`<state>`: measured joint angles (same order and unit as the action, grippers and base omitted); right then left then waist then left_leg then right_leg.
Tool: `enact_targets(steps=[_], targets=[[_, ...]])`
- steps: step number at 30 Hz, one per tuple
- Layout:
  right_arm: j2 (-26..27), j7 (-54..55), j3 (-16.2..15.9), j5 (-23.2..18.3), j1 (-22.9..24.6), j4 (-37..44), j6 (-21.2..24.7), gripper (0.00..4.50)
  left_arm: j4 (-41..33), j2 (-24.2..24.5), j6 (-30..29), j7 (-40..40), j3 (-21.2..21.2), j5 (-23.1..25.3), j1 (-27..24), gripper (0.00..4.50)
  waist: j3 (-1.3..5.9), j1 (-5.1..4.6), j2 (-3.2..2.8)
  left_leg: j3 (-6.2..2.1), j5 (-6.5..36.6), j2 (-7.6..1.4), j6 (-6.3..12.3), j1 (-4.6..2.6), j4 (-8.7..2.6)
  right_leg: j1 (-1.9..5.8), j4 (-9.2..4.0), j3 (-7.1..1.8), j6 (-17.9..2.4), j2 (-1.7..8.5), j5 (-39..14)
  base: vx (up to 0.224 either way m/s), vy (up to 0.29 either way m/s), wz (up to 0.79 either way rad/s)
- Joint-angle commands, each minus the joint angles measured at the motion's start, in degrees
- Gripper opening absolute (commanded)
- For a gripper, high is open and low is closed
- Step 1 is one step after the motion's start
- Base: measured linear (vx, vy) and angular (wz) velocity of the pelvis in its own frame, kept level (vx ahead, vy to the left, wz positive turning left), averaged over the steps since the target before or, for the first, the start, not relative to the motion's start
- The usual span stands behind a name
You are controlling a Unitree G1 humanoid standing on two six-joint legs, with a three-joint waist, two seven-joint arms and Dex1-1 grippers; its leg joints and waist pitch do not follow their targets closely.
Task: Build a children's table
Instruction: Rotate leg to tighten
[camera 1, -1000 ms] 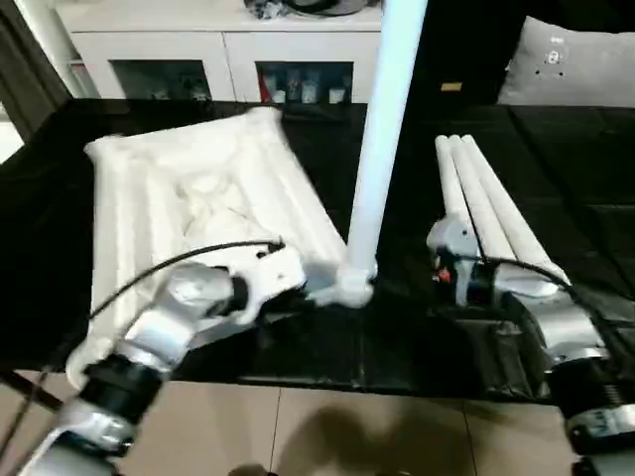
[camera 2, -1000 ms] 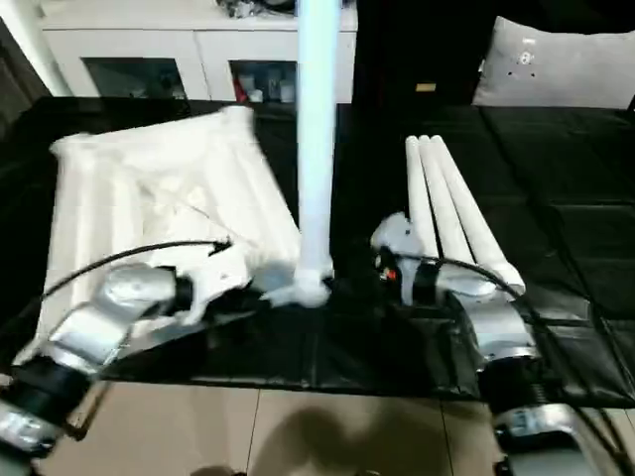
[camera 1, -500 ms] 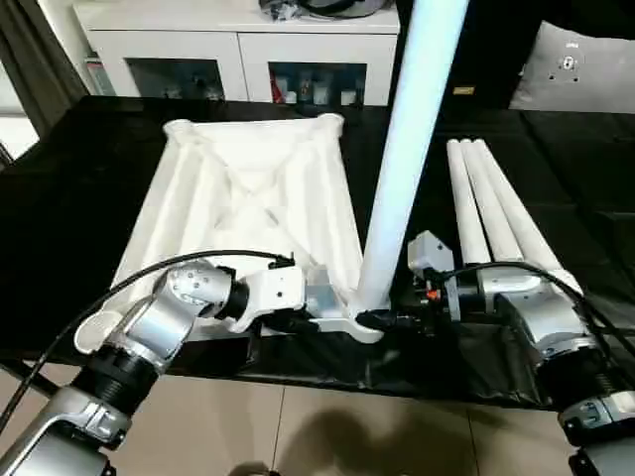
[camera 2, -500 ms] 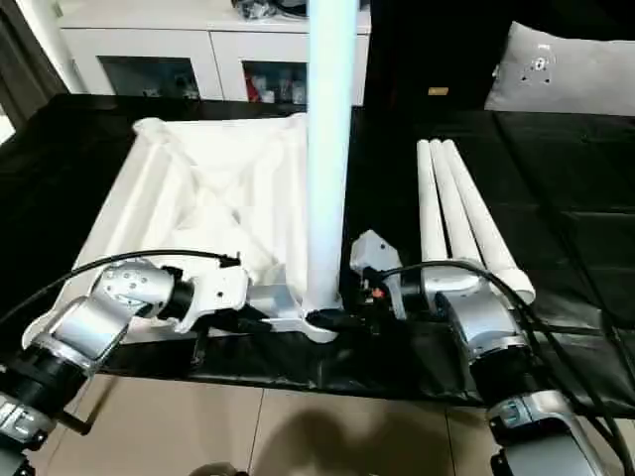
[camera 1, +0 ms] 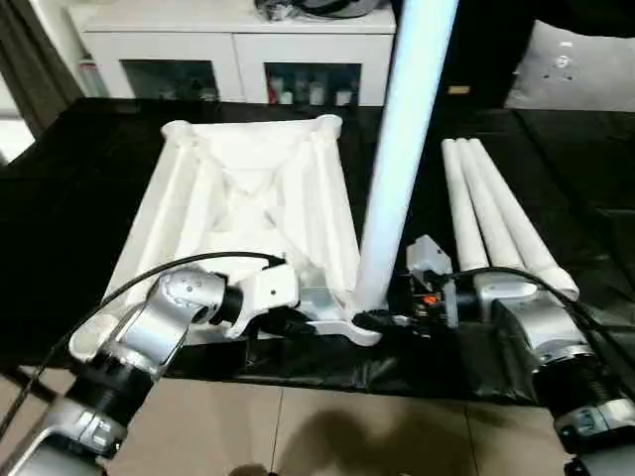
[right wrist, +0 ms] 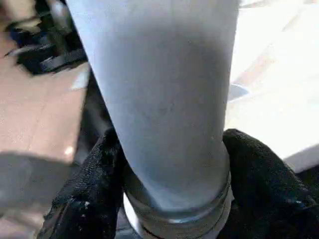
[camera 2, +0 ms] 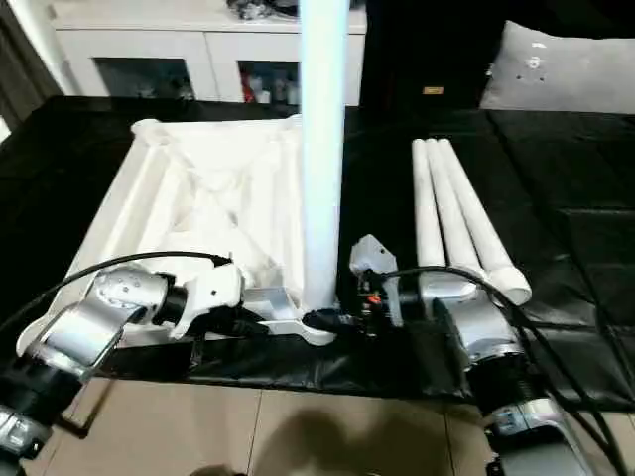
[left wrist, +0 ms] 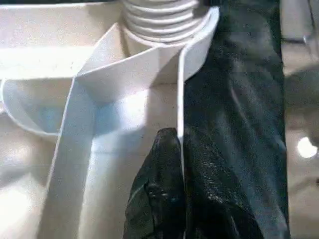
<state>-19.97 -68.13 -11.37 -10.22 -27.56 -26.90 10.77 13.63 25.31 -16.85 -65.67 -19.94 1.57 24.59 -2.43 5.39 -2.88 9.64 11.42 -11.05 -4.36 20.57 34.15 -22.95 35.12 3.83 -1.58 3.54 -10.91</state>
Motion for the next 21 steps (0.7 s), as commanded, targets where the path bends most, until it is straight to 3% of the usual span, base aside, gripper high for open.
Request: enact_targets(steps=[1, 2, 3, 5, 8, 10, 11, 13, 15, 19, 20, 21], targets=[[4.1, 8.4, -0.7, 1.9, -0.4, -2.2, 2.7, 2.66, -2.7, -4.5, -5.7, 4.8, -1.6, -1.1, -1.6, 0.0, 2.86, -0.01, 0.58, -0.49, 9.6, -1.94, 2.85, 0.14, -4.04, 3.06, -4.47, -2.44, -11.6, 4.54, -14.6, 0.0, 0.0, 0.0], [6.6, 13.5, 0.5, 1.8, -1.1, -3.6, 4.2, 2.65, -4.3, -7.0, -9.2, 9.0, -0.6, -0.9, -1.9, 0.0, 2.49, -0.71, 0.95, -0.54, 12.0, -1.74, 1.72, -0.04, -4.29, 3.13, -5.17, -2.38, -10.0, 4.59, -21.0, 0.0, 0.0, 0.0], [7.1, 14.5, 0.7, 1.8, -1.3, -3.9, 4.6, 2.65, -4.6, -7.5, -9.8, 9.8, -0.4, -0.8, -1.9, 0.0, 2.31, -1.18, 0.87, -0.77, 13.3, -1.51, 1.06, -0.11, -4.44, 3.18, -5.74, -2.27, -8.0, 4.67, -26.6, 0.0, 0.0, 0.0], [10.1, 20.9, 2.4, 1.8, -2.1, -5.6, 5.1, 2.65, -6.2, -10.6, -13.2, 14.0, 0.5, -0.1, -2.0, 0.0, 2.41, -1.87, 1.14, -0.91, 13.4, -1.4, 1.03, -0.04, -4.43, 3.07, -6.19, -2.22, -6.3, 4.69, -29.2, 0.0, 0.0, 0.0], [15.2, 34.1, 6.7, 1.9, -4.1, -10.2, 6.4, 2.65, -5.7, -18.8, -17.3, 23.5, 2.0, 1.5, 0.0, 0.0, 2.39, -2.22, 1.03, -0.65, 13.4, -1.25, 1.41, -0.74, -4.1, 2.18, -6.71, -2.25, -6.3, 4.32, -29.5, 0.0, 0.0, 0.0], [15.8, 36.0, 7.5, 1.8, -4.4, -10.9, 6.5, 2.65, -5.3, -20.1, -17.6, 25.2, 2.3, 1.9, 0.5, 0.0, 2.44, -2.15, 1.05, -0.69, 13.8, -1.15, 1.61, -0.73, -4.09, 2.21, -6.91, -2.13, -5.9, 4.3, -29.9, 0.0, 0.0, 0.0], [16.7, 38.4, 8.3, 2.3, -4.5, -11.5, 5.6, 2.65, -4.2, -22.3, -17.3, 28.3, 2.1, 3.0, 1.2, 0.0, 2.5, -2.11, 0.89, -0.81, 14.0, -1.34, 1.92, -0.42, -4.35, 2.27, -6.74, -2.18, -5.7, 4.21, -28.2, 0.0, 0.0, 0.0], [16.9, 38.1, 8.4, 2.5, -4.3, -11.3, 4.9, 3.35, -3.8, -22.9, -17.0, 29.3, 1.7, 3.5, 1.4, 0.0, 2.7, -1.83, 0.91, -0.83, 14.4, -1.37, 2.0, -0.67, -4.33, 2.23, -6.7, -2.25, -5.8, 4.27, -26.6, 0.0, 0.0, 0.0], [16.3, 37.1, 8.6, 2.6, -3.0, -9.3, 3.7, 3.37, -4.0, -22.1, -16.7, 29.4, 0.7, 4.5, 1.2, 0.0, 2.78, -1.63, 0.7, -0.87, 13.4, -1.53, 2.51, -0.27, -4.45, 2.42, -6.14, -2.42, -7.1, 4.18, -21.8, 0.0, 0.0, 0.0], [14.4, 34.2, 9.1, 1.8, -1.4, -6.4, 1.9, 3.81, -3.7, -19.5, -15.8, 28.7, 0.5, 5.7, 0.9, 0.0, 3.16, -1.05, 0.77, -0.55, 11.3, -1.69, 3.05, -0.48, -4.04, 2.36, -5.56, -2.76, -9.1, 4.2, -15.9, 0.0, 0.0, 0.0], [13.8, 33.5, 9.4, 1.5, -1.1, -5.8, 1.5, 3.82, -3.4, -18.9, -15.4, 28.3, 0.6, 6.0, 0.8, 0.0, 3.33, -0.82, 0.63, -0.67, 9.1, -1.66, 3.6, 0.21, -4.0, 2.97, -5.03, -2.64, -9.9, 4.26, -12.4, 0.0, 0.0, 0.0], [12.8, 32.0, 9.5, 1.2, -0.8, -5.0, 0.8, 3.96, -3.1, -18.0, -14.5, 27.7, 0.7, 6.1, 0.8, 0.0, 3.32, -0.71, 0.55, -0.66, 8.8, -1.7, 3.79, 0.21, -3.97, 2.92, -5.0, -2.59, -10.0, 4.23, -11.9, 0.0, 0.0, 0.0]])
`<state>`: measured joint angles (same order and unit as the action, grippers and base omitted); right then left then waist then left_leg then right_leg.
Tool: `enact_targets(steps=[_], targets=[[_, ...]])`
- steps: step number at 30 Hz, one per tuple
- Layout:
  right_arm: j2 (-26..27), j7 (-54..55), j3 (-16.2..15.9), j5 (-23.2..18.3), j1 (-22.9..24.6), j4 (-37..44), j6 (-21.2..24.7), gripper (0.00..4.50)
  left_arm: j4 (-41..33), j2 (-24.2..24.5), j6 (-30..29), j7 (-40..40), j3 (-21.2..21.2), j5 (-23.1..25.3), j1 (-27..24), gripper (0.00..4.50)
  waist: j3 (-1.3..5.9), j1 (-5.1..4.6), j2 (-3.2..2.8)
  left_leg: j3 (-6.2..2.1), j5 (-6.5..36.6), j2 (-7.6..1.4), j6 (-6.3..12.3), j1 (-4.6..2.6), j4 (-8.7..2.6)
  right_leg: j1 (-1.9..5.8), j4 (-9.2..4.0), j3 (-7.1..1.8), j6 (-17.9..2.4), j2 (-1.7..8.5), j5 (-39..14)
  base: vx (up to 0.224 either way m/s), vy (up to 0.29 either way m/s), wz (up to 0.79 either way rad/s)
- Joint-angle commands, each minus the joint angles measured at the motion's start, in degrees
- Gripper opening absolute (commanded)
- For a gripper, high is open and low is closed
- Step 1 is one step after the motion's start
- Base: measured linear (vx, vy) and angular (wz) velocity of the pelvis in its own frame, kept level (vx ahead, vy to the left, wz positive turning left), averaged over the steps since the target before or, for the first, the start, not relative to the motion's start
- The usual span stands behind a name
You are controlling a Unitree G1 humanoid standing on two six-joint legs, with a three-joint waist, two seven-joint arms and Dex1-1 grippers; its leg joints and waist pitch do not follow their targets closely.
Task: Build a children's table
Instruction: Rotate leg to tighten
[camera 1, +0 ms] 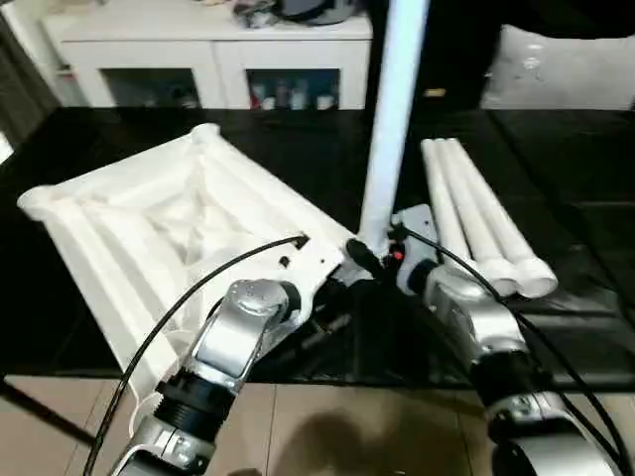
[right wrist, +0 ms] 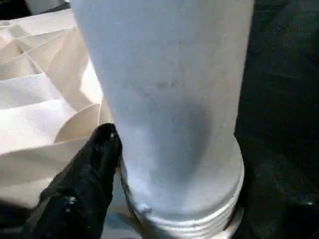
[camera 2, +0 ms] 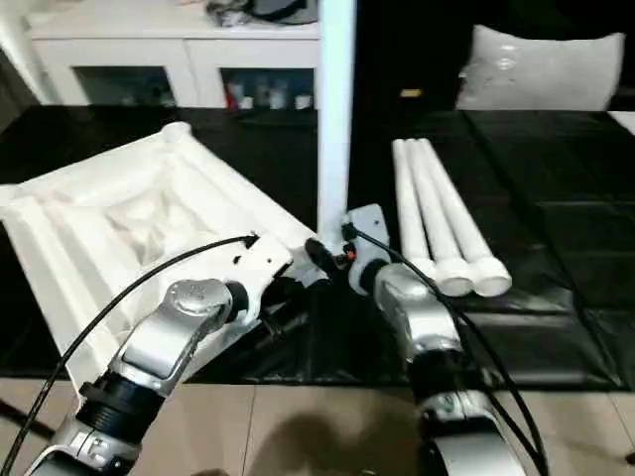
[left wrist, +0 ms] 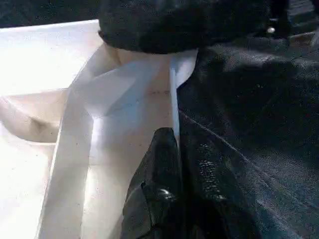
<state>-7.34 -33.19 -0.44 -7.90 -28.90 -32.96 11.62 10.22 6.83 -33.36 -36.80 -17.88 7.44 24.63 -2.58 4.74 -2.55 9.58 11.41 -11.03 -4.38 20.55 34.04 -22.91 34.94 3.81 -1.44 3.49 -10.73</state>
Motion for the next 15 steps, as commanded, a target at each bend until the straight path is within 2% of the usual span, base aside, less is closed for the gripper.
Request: enact_targets(steps=[1, 3, 4, 6, 9, 11, 14, 15], targets=[[-0.3, -3.7, -1.4, -1.3, 0.7, 1.4, -0.3, 3.96, 0.4, 0.9, 2.3, -1.5, -1.3, 0.3, 0.8, 0.0, 3.5, 0.05, 0.25, -0.6, 8.4, -1.76, 3.96, 0.26, -3.82, 2.9, -4.77, -2.55, -10.2, 4.27, -11.5, 0.0, 0.0, 0.0], [-2.6, -7.3, -1.7, -1.8, 1.1, 2.9, -0.8, 4.22, 0.7, 2.7, 3.8, -3.9, -1.4, 0.0, 0.7, 0.0, 3.72, 0.45, 0.3, -0.59, 6.2, -1.71, 4.51, 0.39, -3.58, 3.11, -4.32, -2.56, -11.1, 4.28, -8.1, 0.0, 0.0, 0.0], [-4.5, -10.3, -2.0, -2.1, 1.4, 3.9, -1.1, 4.28, 1.0, 4.1, 5.2, -5.8, -1.7, -0.2, 0.5, 0.0, 3.73, 0.49, 0.08, -0.52, 5.8, -1.82, 4.91, 0.43, -3.49, 2.98, -4.18, -2.56, -11.5, 4.28, -7.1, 0.0, 0.0, 0.0], [-7.5, -14.8, -2.8, -2.0, 1.6, 5.2, -1.7, 4.32, 1.6, 6.8, 7.8, -9.5, -2.6, -1.0, 0.3, 0.0, 3.73, 0.66, 0.08, -0.58, 6.4, -1.69, 5.4, 0.5, -3.41, 3.12, -4.25, -2.43, -11.4, 4.21, -7.6, 0.0, 0.0, 0.0], [-10.1, -19.1, -3.5, -2.1, 1.5, 5.9, -1.9, 4.41, 1.9, 9.3, 10.7, -13.2, -3.7, -1.6, -0.1, 0.0, 3.53, 0.59, -0.04, -0.54, 7.7, -1.86, 5.13, 0.44, -3.56, 3.05, -4.32, -2.49, -11.5, 4.29, -8.9, 0.0, 0.0, 0.0], [-15.1, -27.6, -6.8, -0.6, 1.1, 6.5, -3.7, 4.41, 2.2, 13.5, 15.1, -20.5, -5.4, -2.7, -0.7, 0.0, 3.57, 0.73, -0.12, -0.66, 8.4, -1.95, 4.99, 0.33, -3.55, 3.03, -4.35, -2.38, -11.6, 4.37, -9.7, 0.0, 0.0, 0.0], [-16.8, -31.5, -8.2, -0.4, 0.8, 6.8, -4.3, 4.41, 2.4, 15.5, 17.3, -23.9, -6.3, -2.8, -0.8, 0.0, 3.56, 0.82, -0.16, -0.47, 7.7, -1.99, 5.35, 0.41, -3.42, 3.04, -4.04, -2.45, -12.6, 4.27, -7.8, 0.0, 0.0, 0.0], [-17.6, -33.9, -9.0, -0.4, 0.5, 6.8, -4.7, 4.41, 3.0, 16.8, 18.7, -25.6, -7.1, -2.4, -0.6, 0.0, 3.53, 0.84, 0.08, -0.42, 7.7, -2.0, 5.41, 0.43, -3.46, 3.07, -4.08, -2.43, -12.8, 4.3, -7.9, 0.0, 0.0, 0.0]])
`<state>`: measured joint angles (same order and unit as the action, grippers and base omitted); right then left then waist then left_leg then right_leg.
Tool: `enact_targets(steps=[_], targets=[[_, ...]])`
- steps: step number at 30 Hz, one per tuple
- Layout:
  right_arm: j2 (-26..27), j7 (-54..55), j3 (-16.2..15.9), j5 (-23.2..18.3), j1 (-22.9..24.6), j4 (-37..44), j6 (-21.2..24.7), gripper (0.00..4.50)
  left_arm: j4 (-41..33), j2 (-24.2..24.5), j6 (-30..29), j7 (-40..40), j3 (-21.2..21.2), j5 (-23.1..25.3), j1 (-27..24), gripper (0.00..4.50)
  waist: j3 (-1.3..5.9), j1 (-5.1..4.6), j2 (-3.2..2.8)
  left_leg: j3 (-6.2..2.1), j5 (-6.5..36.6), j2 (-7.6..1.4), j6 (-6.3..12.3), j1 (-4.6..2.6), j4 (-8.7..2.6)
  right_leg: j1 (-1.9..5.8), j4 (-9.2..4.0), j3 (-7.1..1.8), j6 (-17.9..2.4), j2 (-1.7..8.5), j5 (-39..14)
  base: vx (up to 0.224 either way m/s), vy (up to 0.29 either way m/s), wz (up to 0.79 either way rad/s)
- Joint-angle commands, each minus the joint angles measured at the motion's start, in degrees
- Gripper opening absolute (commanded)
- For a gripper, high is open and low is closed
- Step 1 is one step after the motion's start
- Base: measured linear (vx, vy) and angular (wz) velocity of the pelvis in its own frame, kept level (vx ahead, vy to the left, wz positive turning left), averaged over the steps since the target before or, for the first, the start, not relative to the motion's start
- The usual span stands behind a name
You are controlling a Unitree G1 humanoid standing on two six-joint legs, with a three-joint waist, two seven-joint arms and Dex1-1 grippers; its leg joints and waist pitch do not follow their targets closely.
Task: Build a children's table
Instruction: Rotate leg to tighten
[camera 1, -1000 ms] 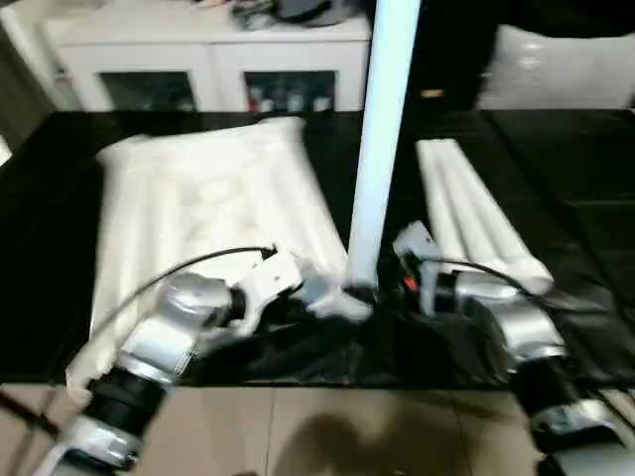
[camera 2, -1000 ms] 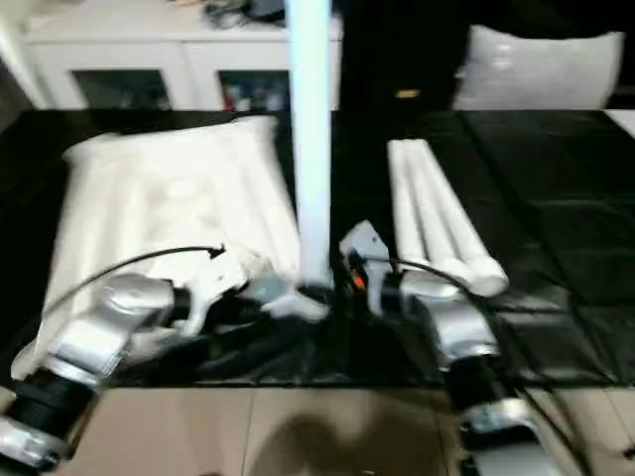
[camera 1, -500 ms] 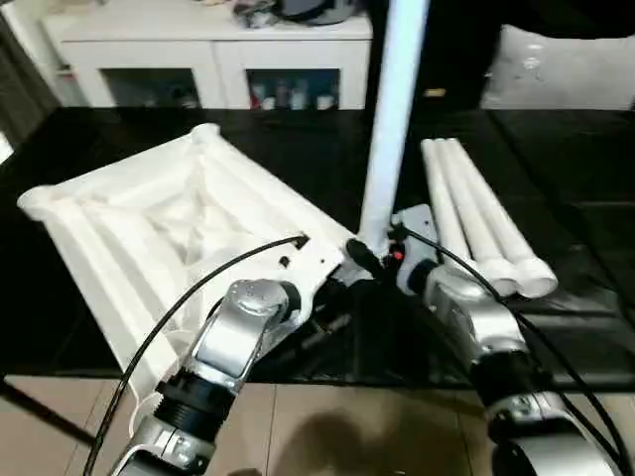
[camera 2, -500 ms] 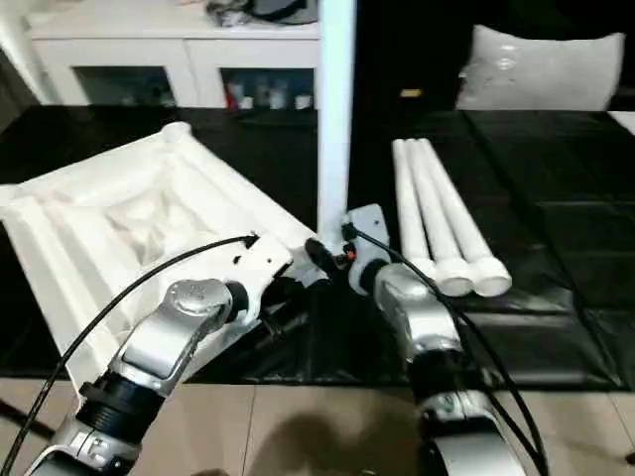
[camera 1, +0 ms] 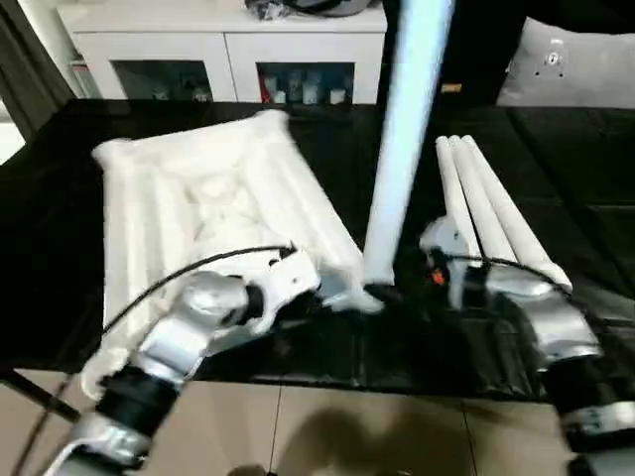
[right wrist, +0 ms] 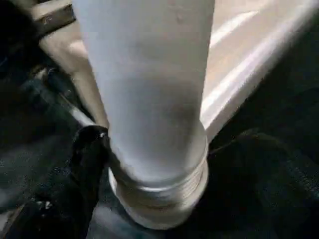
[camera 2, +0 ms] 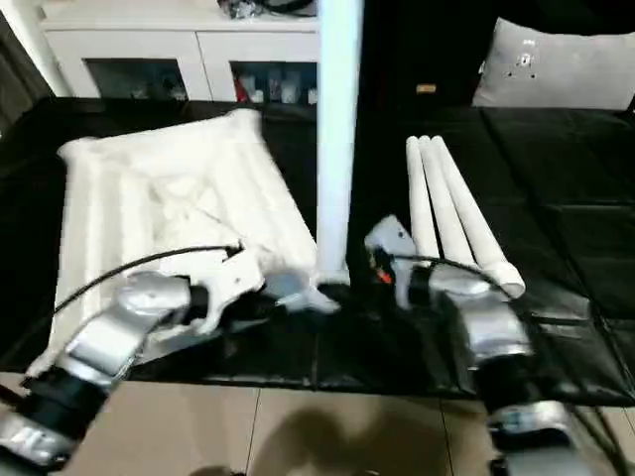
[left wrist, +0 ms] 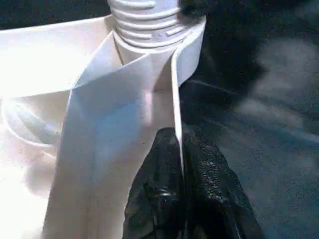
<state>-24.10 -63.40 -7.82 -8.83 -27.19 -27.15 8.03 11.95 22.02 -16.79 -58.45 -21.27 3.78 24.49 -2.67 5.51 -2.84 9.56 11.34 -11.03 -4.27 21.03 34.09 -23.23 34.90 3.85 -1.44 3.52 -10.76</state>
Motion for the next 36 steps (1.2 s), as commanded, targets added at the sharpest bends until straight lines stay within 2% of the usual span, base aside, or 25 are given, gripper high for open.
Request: enact_targets(steps=[1, 2, 3, 5, 8, 13, 22, 25, 27, 28, 29, 31, 32, 33, 34, 35, 36], targets=[[-0.9, -3.7, -1.6, 0.5, -1.2, 1.0, -1.1, 4.41, 1.2, 1.6, 2.1, -3.9, -3.7, 1.3, -0.5, 0.0, 3.62, 0.06, 0.37, -0.39, 7.8, -2.0, 5.3, -0.04, -3.51, 3.39, -4.04, -2.48, -12.8, 4.27, -7.9, 0.0, 0.0, 0.0], [-2.1, -6.9, -3.0, 0.6, -1.6, 0.8, -2.1, 4.41, 2.5, 3.5, 4.8, -6.4, -4.8, 1.6, 0.0, 0.0, 3.66, 0.12, 0.4, -0.44, 7.8, -2.06, 5.34, -0.03, -3.52, 3.46, -3.96, -2.49, -12.9, 4.35, -8.2, 0.0, 0.0, 0.0], [-2.2, -7.5, -3.2, 0.6, -1.7, 0.7, -2.2, 4.41, 2.6, 3.9, 5.2, -7.1, -5.0, 1.6, 0.1, 0.0, 3.57, 0.2, 0.56, -0.37, 8.2, -2.07, 5.32, -0.06, -3.52, 3.38, -4.04, -2.53, -12.7, 4.35, -9.4, 0.0, 0.0, 0.0], [-2.6, -10.1, -4.3, 0.8, -2.2, 0.3, -2.5, 4.41, 3.2, 5.4, 6.6, -10.0, -6.0, 1.6, 0.6, 0.0, 3.56, 0.3, 0.4, -0.42, 8.3, -2.12, 5.14, -0.16, -3.58, 3.35, -4.03, -2.52, -12.6, 4.33, -10.2, 0.0, 0.0, 0.0], [-2.8, -13.7, -5.7, 0.0, -2.7, 0.1, -2.3, 4.14, 4.4, 6.9, 9.2, -14.0, -7.1, 1.4, 1.5, 0.0, 3.56, 0.46, 0.6, -0.38, 8.3, -2.18, 5.0, -0.29, -3.6, 3.21, -4.01, -2.57, -12.4, 4.37, -11.3, 0.0, 0.0, 0.0], [-2.3, -15.3, -6.2, -0.6, -2.8, -0.3, -2.3, 3.66, 6.0, 6.8, 11.0, -14.9, -7.3, 1.4, 2.5, 0.0, 3.77, 0.85, 0.61, -0.31, 6.7, -2.2, 4.86, -0.28, -3.44, 3.28, -3.64, -2.63, -13.0, 4.36, -8.4, 0.0, 0.0, 0.0], [-1.8, -16.3, -6.3, -1.2, -1.8, -0.4, -2.6, 3.03, 6.6, 6.1, 11.5, -15.5, -6.9, 0.5, 2.2, 0.0, 3.82, 1.04, 0.61, -0.33, 6.8, -2.18, 4.51, -0.25, -3.44, 3.34, -3.64, -2.6, -12.7, 4.4, -9.0, 0.0, 0.0, 0.0], [-0.8, -15.5, -5.8, -2.2, -0.8, 0.6, -1.6, 2.8, 4.6, 5.4, 8.7, -14.6, -5.7, -1.1, 0.8, 0.0, 3.87, 1.03, 0.54, -0.34, 6.4, -2.26, 4.53, -0.23, -3.44, 3.39, -3.5, -2.59, -13.0, 4.45, -8.3, 0.0, 0.0, 0.0], [1.8, -10.4, -4.6, -2.4, 0.3, 1.1, -0.4, 2.74, 1.7, 2.9, 2.0, -9.9, -3.0, -3.2, -0.7, 0.0, 3.88, 0.83, 0.52, -0.21, 6.3, -2.41, 4.47, -0.2, -3.44, 3.29, -3.22, -2.7, -13.6, 4.51, -7.2, 0.0, 0.0, 0.0], [3.5, -6.9, -4.0, -1.9, 0.4, 0.6, 0.3, 2.73, 0.3, 1.4, -1.2, -7.5, -1.8, -4.1, -1.3, 0.0, 3.74, 0.84, 0.67, -0.35, 6.4, -2.29, 4.59, -0.15, -3.5, 3.3, -3.53, -2.55, -13.5, 4.47, -7.8, 0.0, 0.0, 0.0], [4.3, -5.1, -3.7, -1.7, 0.4, 0.1, 0.9, 2.72, -0.4, 0.6, -2.6, -6.4, -1.3, -4.5, -1.5, 0.0, 3.38, 0.37, 0.78, -0.35, 7.8, -1.97, 3.82, -0.12, -3.76, 3.34, -4.1, -2.46, -12.6, 4.45, -12.1, 0.0, 0.0, 0.0], [6.6, 0.2, -3.1, -0.7, 0.2, -1.3, 2.4, 2.7, -2.3, -1.4, -6.1, -3.3, -0.1, -5.2, -2.2, 0.0, 3.28, -0.11, 0.89, -0.41, 8.7, -1.79, 3.24, -0.11, -3.87, 3.47, -4.43, -2.41, -11.4, 4.49, -15.9, 0.0, 0.0, 0.0], [8.9, 5.3, -2.3, 0.1, -0.2, -2.9, 3.1, 2.69, -3.7, -3.7, -9.0, -0.4, 0.5, -5.4, -2.6, 0.0, 2.99, -0.82, 0.99, -0.45, 9.7, -1.82, 2.33, 0.06, -4.06, 3.53, -4.62, -2.44, -10.4, 4.58, -19.1, 0.0, 0.0, 0.0], [9.7, 6.9, -2.1, 0.4, -0.3, -3.4, 3.2, 2.69, -4.1, -4.4, -9.9, 0.5, 0.7, -5.5, -2.7, 0.0, 2.7, -1.07, 0.9, -0.53, 10.7, -1.62, 2.18, 0.07, -4.16, 3.41, -5.09, -2.28, -9.6, 4.55, -21.9, 0.0, 0.0, 0.0], [13.2, 13.5, -0.7, 0.6, -0.9, -5.5, 3.8, 2.69, -5.3, -8.3, -13.3, 5.5, 1.5, -4.7, -2.8, 0.0, 2.84, -1.79, 1.12, -0.6, 11.9, -1.54, 1.68, -0.35, -4.12, 3.29, -5.46, -2.38, -8.1, 4.62, -25.6, 0.0, 0.0, 0.0], [14.4, 15.3, -0.2, 0.3, -1.0, -5.9, 4.1, 2.69, -5.7, -9.7, -14.6, 7.2, 1.8, -4.2, -2.8, 0.0, 2.66, -2.05, 1.03, -0.61, 12.1, -1.5, 1.72, -0.25, -4.19, 3.22, -5.7, -2.31, -7.9, 4.55, -26.2, 0.0, 0.0, 0.0], [15.9, 18.3, 0.5, 0.3, -1.3, -6.7, 4.0, 2.69, -5.6, -11.6, -15.3, 9.5, 1.9, -3.4, -2.3, 0.0, 2.75, -2.04, 1.08, -0.61, 12.7, -1.39, 1.73, -0.71, -4.09, 2.98, -6.13, -2.29, -6.9, 4.54, -28.4, 0.0, 0.0, 0.0]])
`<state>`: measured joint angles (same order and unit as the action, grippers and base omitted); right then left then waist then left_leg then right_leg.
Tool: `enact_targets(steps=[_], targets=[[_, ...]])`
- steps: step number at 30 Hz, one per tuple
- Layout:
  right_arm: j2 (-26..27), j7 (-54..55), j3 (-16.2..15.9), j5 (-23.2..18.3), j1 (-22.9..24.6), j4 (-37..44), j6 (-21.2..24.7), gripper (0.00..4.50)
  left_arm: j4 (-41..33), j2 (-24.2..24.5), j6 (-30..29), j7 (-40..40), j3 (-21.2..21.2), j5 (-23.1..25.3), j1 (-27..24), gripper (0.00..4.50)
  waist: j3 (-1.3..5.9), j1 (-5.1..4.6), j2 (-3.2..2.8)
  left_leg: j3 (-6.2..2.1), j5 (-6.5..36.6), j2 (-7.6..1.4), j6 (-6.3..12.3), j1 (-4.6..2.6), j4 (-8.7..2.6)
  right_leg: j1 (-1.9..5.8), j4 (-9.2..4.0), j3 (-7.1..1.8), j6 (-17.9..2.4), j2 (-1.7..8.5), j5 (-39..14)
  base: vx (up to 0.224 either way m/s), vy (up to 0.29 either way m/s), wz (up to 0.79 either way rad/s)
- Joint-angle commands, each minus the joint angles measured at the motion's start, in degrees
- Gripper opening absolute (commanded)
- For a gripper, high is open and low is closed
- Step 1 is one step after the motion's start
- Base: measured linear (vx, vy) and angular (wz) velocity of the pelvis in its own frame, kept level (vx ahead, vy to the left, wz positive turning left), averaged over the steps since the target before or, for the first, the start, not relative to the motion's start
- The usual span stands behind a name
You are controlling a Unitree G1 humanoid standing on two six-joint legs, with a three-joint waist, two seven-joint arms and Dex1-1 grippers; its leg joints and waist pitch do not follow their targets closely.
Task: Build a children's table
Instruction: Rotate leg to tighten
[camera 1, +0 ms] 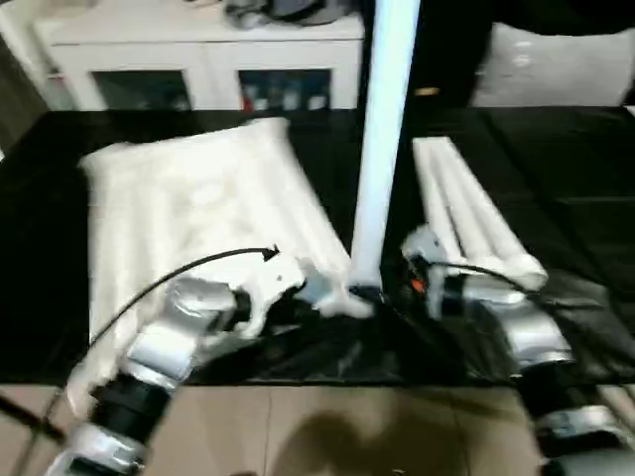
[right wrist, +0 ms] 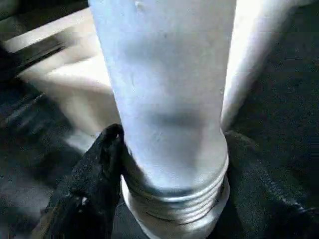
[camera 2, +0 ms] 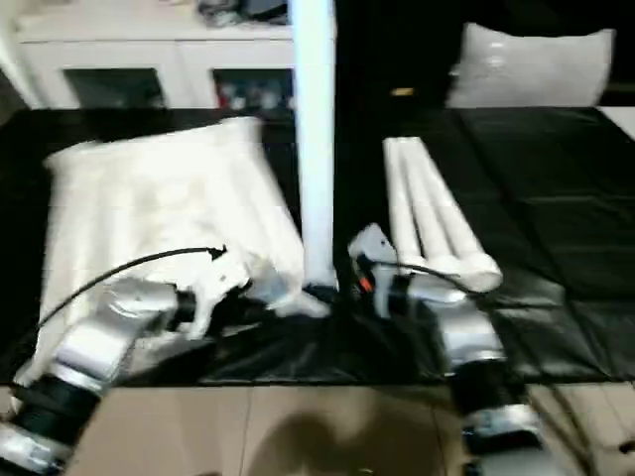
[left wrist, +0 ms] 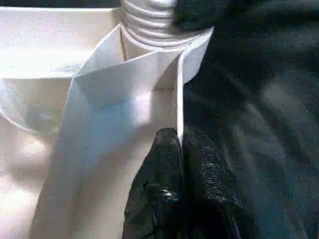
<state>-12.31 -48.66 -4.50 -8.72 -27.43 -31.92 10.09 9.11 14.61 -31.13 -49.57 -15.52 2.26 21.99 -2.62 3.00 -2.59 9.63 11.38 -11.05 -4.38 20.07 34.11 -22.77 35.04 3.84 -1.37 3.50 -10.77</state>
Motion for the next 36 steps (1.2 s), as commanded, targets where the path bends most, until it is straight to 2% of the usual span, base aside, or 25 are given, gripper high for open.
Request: enact_targets(steps=[1, 2, 3, 4, 5, 6, 8, 9, 10, 11, 13, 14, 15, 16, 18, 20, 21, 24, 29, 35, 36], targets=[[5.3, 6.3, -2.1, 0.2, -1.5, -2.7, 2.1, 2.69, -2.4, -5.8, -1.3, 2.7, -3.7, -1.2, 0.7, 0.0, 2.76, 0.43, 0.9, -0.69, 12.6, -1.26, 2.17, 0.16, -4.03, 2.39, -6.46, -2.23, -6.6, 4.48, -28.9, 0.0, 0.0, 0.0], [7.8, 12.0, -0.3, 0.4, -2.3, -4.3, 2.6, 2.69, -1.5, -9.7, -2.3, 7.8, -3.2, 0.4, 2.0, 0.0, 2.67, 0.35, 0.85, -0.63, 12.7, -1.28, 2.32, 0.15, -4.07, 2.24, -6.57, -2.28, -6.4, 4.4, -29.1, 0.0, 0.0, 0.0], [8.4, 13.5, 0.1, 0.5, -2.6, -4.7, 2.6, 2.69, -1.1, -10.8, -2.5, 9.5, -3.1, 0.8, 2.4, 0.0, 2.59, 0.16, 0.69, -0.55, 13.4, -1.2, 2.14, -0.12, -3.99, 1.88, -6.84, -2.17, -6.2, 4.22, -30.0, 0.0, 0.0, 0.0], [8.4, 13.5, 0.1, 0.5, -2.6, -4.7, 2.6, 2.69, -1.1, -10.8, -2.5, 9.5, -3.1, 0.8, 2.4, 0.0, 2.74, 0.23, 0.76, -0.64, 13.2, -1.14, 2.06, -0.12, -3.97, 2.06, -6.79, -2.11, -5.9, 4.28, -29.9, 0.0, 0.0, 0.0], [8.8, 14.8, 0.2, 0.9, -2.8, -5.1, 2.3, 2.69, -0.5, -11.8, -2.4, 11.0, -2.8, 1.1, 2.9, 0.0, 2.81, 0.38, 0.59, -0.71, 12.5, -1.29, 2.51, 0.34, -4.18, 2.23, -6.6, -2.22, -6.1, 4.25, -27.2, 0.0, 0.0, 0.0], [9.0, 15.9, 0.4, 1.4, -2.8, -5.3, 2.1, 2.69, -0.4, -12.4, -2.6, 12.0, -2.7, 1.3, 3.1, 0.0, 2.84, 0.42, 0.4, -0.77, 12.9, -1.32, 2.54, 0.29, -4.19, 2.18, -6.49, -2.18, -6.2, 4.19, -26.7, 0.0, 0.0, 0.0], [8.9, 15.9, 0.9, 1.6, -2.7, -5.2, 1.4, 2.69, -0.4, -12.7, -3.0, 12.9, -3.3, 1.8, 3.3, 0.0, 2.97, 0.43, 0.55, -0.83, 12.8, -1.35, 2.9, 0.5, -4.26, 2.38, -6.26, -2.24, -6.5, 4.25, -25.0, 0.0, 0.0, 0.0], [8.9, 15.8, 1.0, 1.6, -2.6, -5.2, 1.3, 3.25, -0.4, -12.7, -3.0, 13.0, -3.4, 1.8, 3.4, 0.0, 3.11, 0.53, 0.28, -0.75, 12.4, -1.42, 3.04, 0.42, -4.17, 2.27, -6.18, -2.35, -7.0, 4.2, -23.1, 0.0, 0.0, 0.0], [8.4, 14.9, 1.4, 1.2, -2.4, -4.7, 1.3, 3.39, -0.6, -12.2, -3.1, 12.7, -3.7, 2.1, 3.3, 0.0, 3.15, 0.55, 0.38, -0.7, 12.1, -1.42, 3.18, 0.47, -4.1, 2.31, -6.07, -2.43, -7.4, 4.23, -21.9, 0.0, 0.0, 0.0], [7.7, 13.8, 1.8, 0.8, -2.1, -4.0, 1.1, 3.41, -0.8, -11.5, -3.3, 12.2, -3.8, 2.6, 3.2, 0.0, 3.24, 0.67, 0.14, -0.71, 11.3, -1.46, 3.39, 0.59, -4.09, 2.44, -5.82, -2.44, -8.2, 4.19, -19.6, 0.0, 0.0, 0.0], [6.0, 11.3, 2.2, 0.2, -1.4, -2.4, 0.8, 3.48, -1.0, -10.2, -3.5, 11.2, -3.7, 3.4, 3.0, 0.0, 3.57, 1.05, 0.17, -0.63, 8.6, -1.59, 4.31, 0.72, -3.76, 2.65, -5.13, -2.54, -10.0, 4.16, -13.6, 0.0, 0.0, 0.0], [3.8, 7.9, 1.6, -0.2, -0.7, -0.7, 0.2, 3.61, -0.4, -8.3, -2.5, 9.7, -3.8, 3.5, 3.0, 0.0, 3.65, 1.47, -0.24, -0.66, 7.4, -1.57, 4.83, 0.8, -3.57, 2.78, -4.9, -2.53, -10.7, 4.18, -11.3, 0.0, 0.0, 0.0], [3.4, 7.4, 1.5, -0.2, -0.6, -0.4, 0.1, 3.73, -0.3, -8.0, -2.3, 9.5, -3.8, 3.5, 3.0, 0.0, 3.79, 1.56, -0.07, -0.59, 6.5, -1.61, 5.29, 1.0, -3.49, 2.94, -4.53, -2.51, -11.4, 4.14, -8.9, 0.0, 0.0, 0.0], [1.0, 3.9, 0.8, -0.4, 0.1, 1.1, -0.5, 3.73, 0.5, -5.9, -0.6, 7.6, -4.0, 3.5, 3.1, 0.0, 3.83, 1.82, -0.17, -0.63, 6.0, -1.65, 5.54, 0.97, -3.45, 2.91, -4.53, -2.46, -11.6, 4.16, -8.1, 0.0, 0.0, 0.0], [0.0, 2.4, 0.6, -0.5, 0.3, 1.7, -0.7, 3.97, 0.9, -4.9, 0.2, 6.8, -4.2, 3.5, 3.2, 0.0, 3.9, 2.24, -0.16, -0.58, 5.5, -1.7, 6.22, 0.98, -3.32, 2.86, -4.29, -2.44, -12.1, 4.13, -6.4, 0.0, 0.0, 0.0], [-3.0, -2.0, 0.3, -0.7, 0.8, 2.8, -1.2, 4.12, 2.3, -2.1, 2.8, 3.6, -4.7, 3.3, 3.3, 0.0, 3.71, 2.22, -0.06, -0.49, 6.0, -1.6, 6.21, 1.1, -3.37, 2.9, -4.35, -2.4, -12.3, 4.08, -6.7, 0.0, 0.0, 0.0], [-4.3, -4.1, 0.2, -0.9, 0.9, 3.4, -1.4, 4.19, 2.7, -0.7, 3.9, 1.8, -5.1, 3.2, 3.4, 0.0, 3.61, 2.3, -0.02, -0.54, 7.5, -1.6, 6.04, 0.97, -3.49, 2.93, -4.7, -2.35, -11.7, 4.13, -9.1, 0.0, 0.0, 0.0], [-7.6, -9.6, -0.7, -1.0, 1.1, 4.7, -2.1, 4.44, 3.6, 3.2, 7.5, -2.8, -6.8, 3.8, 3.4, 0.0, 3.55, 2.41, -0.23, -0.66, 8.4, -1.8, 5.48, 0.88, -3.6, 2.84, -4.69, -2.33, -11.2, 4.23, -10.9, 0.0, 0.0, 0.0], [-12.3, -18.2, -4.3, -0.1, 0.9, 6.1, -4.3, 4.44, 3.4, 9.4, 14.7, -12.9, -10.0, 3.1, 2.9, 0.0, 3.6, 2.56, -0.08, -0.54, 8.0, -1.88, 5.39, 0.9, -3.52, 2.87, -4.42, -2.44, -11.8, 4.31, -10.7, 0.0, 0.0, 0.0], [-13.6, -24.4, -6.2, -0.4, -0.3, 6.0, -5.5, 4.44, 4.0, 13.8, 19.9, -21.5, -13.2, 2.7, 3.4, 0.0, 3.6, 3.02, -0.06, -0.47, 8.0, -2.15, 5.47, 0.7, -3.55, 2.68, -4.14, -2.46, -12.8, 4.31, -9.9, 0.0, 0.0, 0.0], [-13.7, -26.2, -6.8, -0.7, -0.6, 6.1, -5.3, 4.28, 4.9, 14.0, 21.2, -22.3, -13.6, 3.1, 3.8, 0.0, 3.61, 3.19, 0.0, -0.46, 8.1, -2.1, 5.45, 0.7, -3.54, 2.69, -4.16, -2.46, -12.6, 4.31, -10.3, 0.0, 0.0, 0.0]])
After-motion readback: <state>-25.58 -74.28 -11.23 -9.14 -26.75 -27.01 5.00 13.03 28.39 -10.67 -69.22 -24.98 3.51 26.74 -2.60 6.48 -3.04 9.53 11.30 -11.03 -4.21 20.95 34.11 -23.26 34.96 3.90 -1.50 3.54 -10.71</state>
